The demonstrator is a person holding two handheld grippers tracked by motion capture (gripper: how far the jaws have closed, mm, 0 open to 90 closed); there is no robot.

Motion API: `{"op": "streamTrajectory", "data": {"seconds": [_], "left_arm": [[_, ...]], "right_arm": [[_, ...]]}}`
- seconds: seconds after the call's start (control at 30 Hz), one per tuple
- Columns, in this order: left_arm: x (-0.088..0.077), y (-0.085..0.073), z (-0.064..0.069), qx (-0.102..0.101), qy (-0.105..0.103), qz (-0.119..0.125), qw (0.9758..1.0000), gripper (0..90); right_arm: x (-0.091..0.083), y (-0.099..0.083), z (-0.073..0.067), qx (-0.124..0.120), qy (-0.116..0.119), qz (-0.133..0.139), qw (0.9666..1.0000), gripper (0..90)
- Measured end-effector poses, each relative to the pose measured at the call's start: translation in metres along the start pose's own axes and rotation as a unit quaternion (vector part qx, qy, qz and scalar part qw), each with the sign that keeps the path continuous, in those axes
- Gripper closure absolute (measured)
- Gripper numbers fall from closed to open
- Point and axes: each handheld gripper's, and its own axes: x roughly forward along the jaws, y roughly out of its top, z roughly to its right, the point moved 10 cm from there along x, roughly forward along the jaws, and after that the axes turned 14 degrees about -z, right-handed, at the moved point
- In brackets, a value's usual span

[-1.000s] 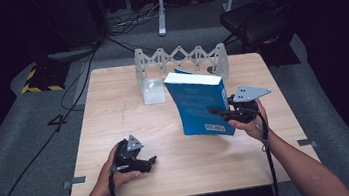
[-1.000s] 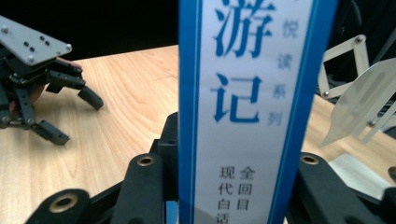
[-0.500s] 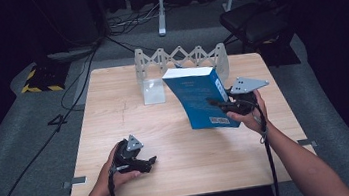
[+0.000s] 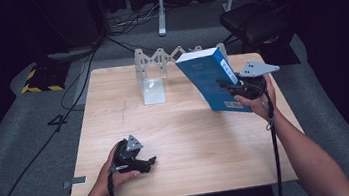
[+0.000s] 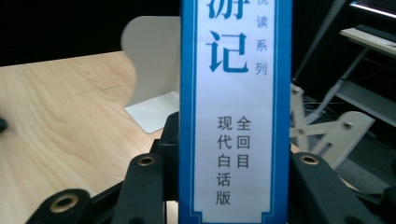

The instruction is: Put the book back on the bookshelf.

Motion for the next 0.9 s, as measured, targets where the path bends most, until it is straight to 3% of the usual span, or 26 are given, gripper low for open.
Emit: {"op": "streamTrajectory", "data": {"seconds": [0.07, 0.17, 0.43, 0.73, 0.9], "left_arm": [[0.000, 0.000, 0.000, 0.000, 0.000, 0.000, 1.0000, 13.6], [0.000, 0.000, 0.000, 0.000, 0.000, 0.000, 1.0000, 13.6], [0.000, 0.000, 0.000, 0.003, -0.001, 0.000, 1.0000, 13.6], [0.000, 0.000, 0.000, 0.004, -0.001, 0.000, 1.0000, 13.6], [0.000, 0.000, 0.000, 0.005, -0.002, 0.000, 1.0000, 13.6]], "right_arm": [[-0.001, 0.001, 0.004, 0.001, -0.003, 0.001, 1.0000, 62.3], [-0.003, 0.004, 0.018, 0.025, -0.016, 0.013, 0.9995, 62.3], [0.005, 0.011, 0.035, 0.060, -0.042, 0.026, 0.9970, 62.2], [0.031, 0.007, 0.043, 0.103, -0.087, 0.038, 0.9901, 62.2], [0.041, 0.001, 0.042, 0.097, -0.108, 0.037, 0.9887, 62.2]]}}
